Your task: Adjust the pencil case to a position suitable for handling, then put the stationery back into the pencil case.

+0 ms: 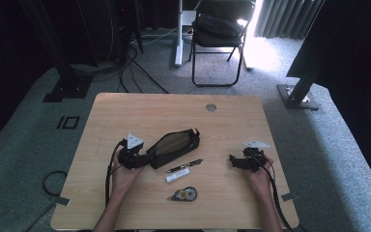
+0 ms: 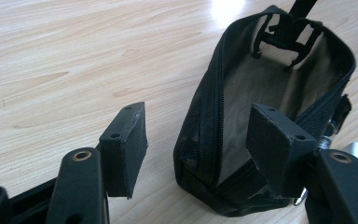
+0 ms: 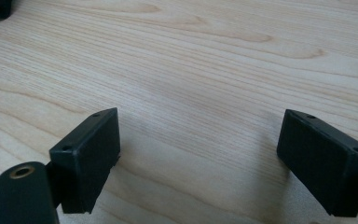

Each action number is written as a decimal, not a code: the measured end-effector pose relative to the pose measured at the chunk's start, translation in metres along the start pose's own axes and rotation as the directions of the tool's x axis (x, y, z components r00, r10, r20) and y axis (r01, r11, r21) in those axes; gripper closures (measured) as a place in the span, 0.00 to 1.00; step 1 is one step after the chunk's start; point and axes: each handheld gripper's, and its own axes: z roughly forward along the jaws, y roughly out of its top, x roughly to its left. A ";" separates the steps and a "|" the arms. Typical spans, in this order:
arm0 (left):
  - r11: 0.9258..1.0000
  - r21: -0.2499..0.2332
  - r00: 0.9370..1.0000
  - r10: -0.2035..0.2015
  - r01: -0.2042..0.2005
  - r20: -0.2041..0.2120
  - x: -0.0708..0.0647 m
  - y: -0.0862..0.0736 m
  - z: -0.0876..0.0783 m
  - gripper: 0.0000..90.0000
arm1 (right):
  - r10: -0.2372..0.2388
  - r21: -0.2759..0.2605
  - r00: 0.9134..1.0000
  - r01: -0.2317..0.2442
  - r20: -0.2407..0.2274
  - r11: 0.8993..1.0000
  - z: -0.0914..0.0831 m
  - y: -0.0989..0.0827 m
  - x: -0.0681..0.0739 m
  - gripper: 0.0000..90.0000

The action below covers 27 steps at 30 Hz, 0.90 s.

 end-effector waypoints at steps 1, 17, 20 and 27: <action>1.000 0.001 1.000 0.000 0.000 0.002 0.000 0.000 0.000 0.43 | 0.000 0.000 1.000 0.000 0.000 1.000 0.000 0.000 0.000 0.15; 1.000 -0.025 0.999 0.015 -0.014 0.051 -0.006 0.003 -0.009 0.43 | 0.000 0.000 1.000 0.000 0.000 1.000 0.000 0.000 0.000 0.15; 1.000 -0.020 0.998 0.018 -0.017 0.058 -0.007 0.003 -0.009 0.43 | 0.000 0.000 1.000 0.000 0.000 1.000 0.000 0.000 0.000 0.15; 0.999 -0.022 0.996 0.036 -0.035 0.080 -0.012 0.005 -0.012 0.43 | 0.000 0.000 1.000 0.000 0.000 1.000 0.000 0.000 0.000 0.15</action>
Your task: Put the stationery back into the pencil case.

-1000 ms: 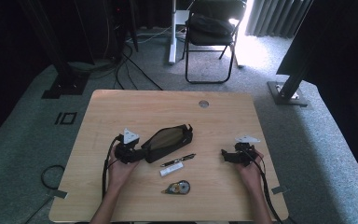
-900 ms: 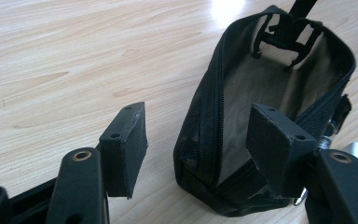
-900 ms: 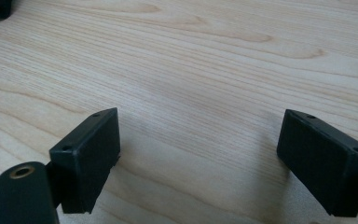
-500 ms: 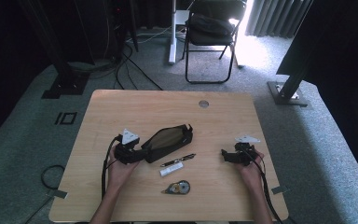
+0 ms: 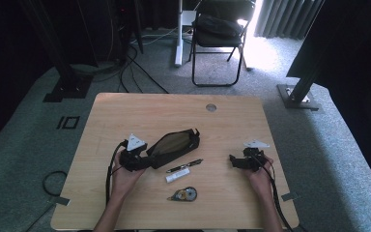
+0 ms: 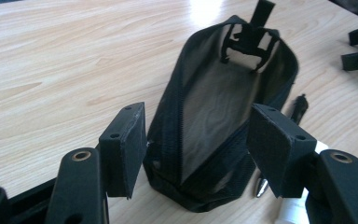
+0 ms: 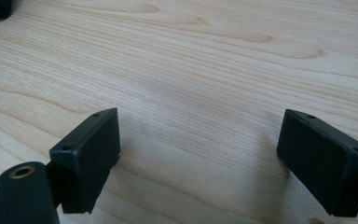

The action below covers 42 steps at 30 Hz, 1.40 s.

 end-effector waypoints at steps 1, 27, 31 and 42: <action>1.000 -0.002 1.000 0.004 -0.004 0.003 -0.001 0.001 -0.001 0.43 | 0.000 0.000 1.000 0.000 0.000 1.000 0.000 0.000 0.000 0.15; 0.997 -0.015 0.994 0.073 -0.072 0.077 -0.026 0.008 -0.005 0.45 | 0.000 0.000 1.000 0.000 0.001 1.000 0.000 0.000 0.000 0.15; 0.997 -0.017 0.993 0.077 -0.076 0.089 -0.028 0.009 -0.004 0.45 | 0.000 0.000 1.000 0.000 0.000 1.000 0.000 0.000 0.000 0.15; 0.995 -0.020 0.988 0.098 -0.096 0.121 -0.039 0.010 -0.001 0.45 | 0.000 0.000 1.000 0.000 0.001 1.000 0.000 0.000 0.000 0.15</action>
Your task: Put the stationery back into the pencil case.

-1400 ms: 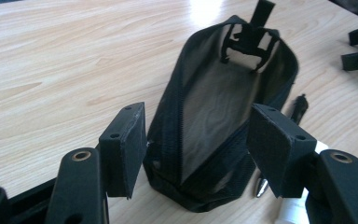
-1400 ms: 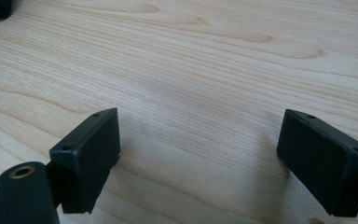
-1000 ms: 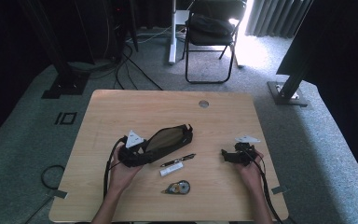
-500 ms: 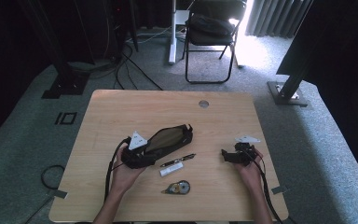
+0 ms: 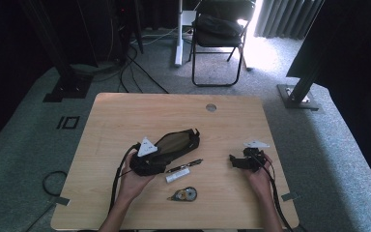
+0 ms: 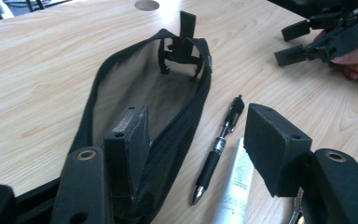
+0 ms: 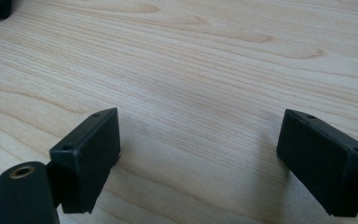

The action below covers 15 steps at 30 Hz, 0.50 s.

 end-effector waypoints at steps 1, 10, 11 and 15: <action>1.000 0.002 1.000 0.002 -0.002 0.001 -0.001 0.000 0.001 0.45 | 0.000 0.000 1.000 0.000 0.000 1.000 0.000 0.000 0.000 0.15; 1.000 0.011 1.000 0.010 -0.010 0.028 -0.005 -0.001 0.007 0.45 | 0.000 0.000 1.000 0.000 0.000 1.000 0.000 0.000 0.000 0.15; 1.000 0.015 0.999 0.011 -0.012 0.031 -0.006 -0.001 0.008 0.45 | 0.000 0.000 1.000 0.000 0.000 1.000 0.000 0.000 0.000 0.15; 1.000 0.021 0.999 0.012 -0.012 0.038 -0.008 -0.002 0.012 0.45 | 0.003 0.001 1.000 -0.003 0.003 1.000 0.000 0.000 0.000 0.15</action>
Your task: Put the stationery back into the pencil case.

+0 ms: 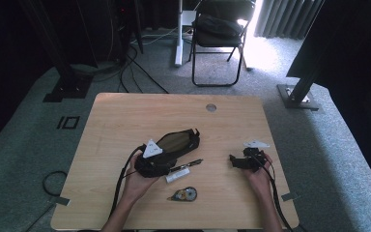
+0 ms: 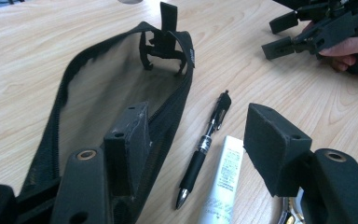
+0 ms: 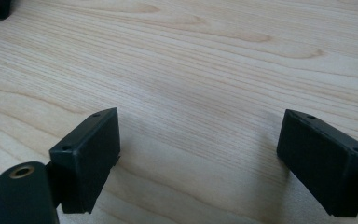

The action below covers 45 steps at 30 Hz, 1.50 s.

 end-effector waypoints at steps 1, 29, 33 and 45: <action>1.000 0.000 1.000 0.000 0.000 0.000 0.000 0.000 0.001 0.45 | 0.000 0.000 1.000 0.000 0.000 1.000 0.000 0.000 0.000 0.15; 0.998 0.050 0.998 0.029 -0.031 0.050 -0.014 -0.004 0.025 0.50 | 0.000 0.000 1.000 0.000 0.000 1.000 0.000 0.000 0.000 0.14; 0.997 0.060 0.998 0.035 -0.038 0.056 -0.015 -0.005 0.028 0.52 | 0.000 0.000 1.000 0.000 0.000 1.000 0.000 0.000 0.000 0.14; 0.991 0.118 0.995 0.049 -0.059 0.087 -0.018 -0.012 0.045 0.58 | 0.000 0.000 1.000 0.000 -0.001 1.000 0.000 0.000 0.000 0.14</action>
